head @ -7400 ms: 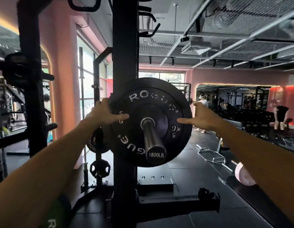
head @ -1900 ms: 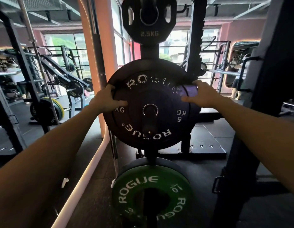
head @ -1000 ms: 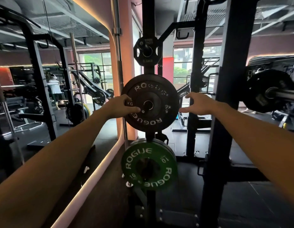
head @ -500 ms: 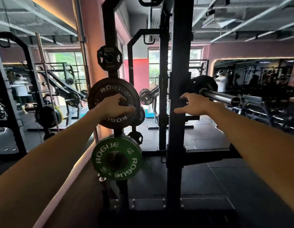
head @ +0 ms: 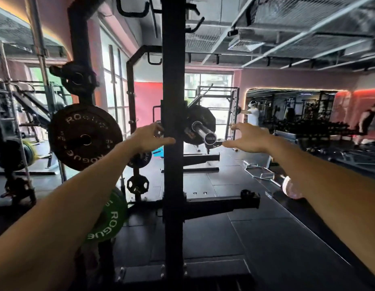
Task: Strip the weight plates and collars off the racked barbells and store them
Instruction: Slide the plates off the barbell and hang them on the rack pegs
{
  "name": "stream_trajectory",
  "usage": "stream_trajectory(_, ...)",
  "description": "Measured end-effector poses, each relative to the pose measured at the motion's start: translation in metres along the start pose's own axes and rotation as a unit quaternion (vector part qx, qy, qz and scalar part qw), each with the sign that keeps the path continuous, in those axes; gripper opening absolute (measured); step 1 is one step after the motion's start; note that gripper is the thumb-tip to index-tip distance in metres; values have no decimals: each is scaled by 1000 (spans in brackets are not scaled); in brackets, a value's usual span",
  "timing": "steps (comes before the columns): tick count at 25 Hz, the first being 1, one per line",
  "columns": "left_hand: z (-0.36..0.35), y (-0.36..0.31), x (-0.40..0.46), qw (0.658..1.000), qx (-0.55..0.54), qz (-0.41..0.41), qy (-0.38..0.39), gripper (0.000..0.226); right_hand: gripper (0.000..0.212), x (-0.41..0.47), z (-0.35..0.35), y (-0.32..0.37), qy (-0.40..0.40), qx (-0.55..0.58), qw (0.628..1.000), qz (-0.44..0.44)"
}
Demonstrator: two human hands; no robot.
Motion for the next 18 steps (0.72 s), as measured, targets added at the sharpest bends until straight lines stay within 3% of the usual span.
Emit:
stream_trajectory(6,-45,-47,35,1000,12,14,-14,61,69,29,6,-79,1,3,1000,-10)
stream_trajectory(18,-126,-9,191,995,58,22,-74,38,54,157,-81,-138,17,12,1000,-24)
Point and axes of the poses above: each hand's wrist, its own x-axis towards the middle knuckle, its own z-axis out of the back of the hand, y = z × x, the point moved 7 cm from there along x, towards the middle knuckle, and after that the axes turned 11 degrees about -y, right-handed, at the moved point
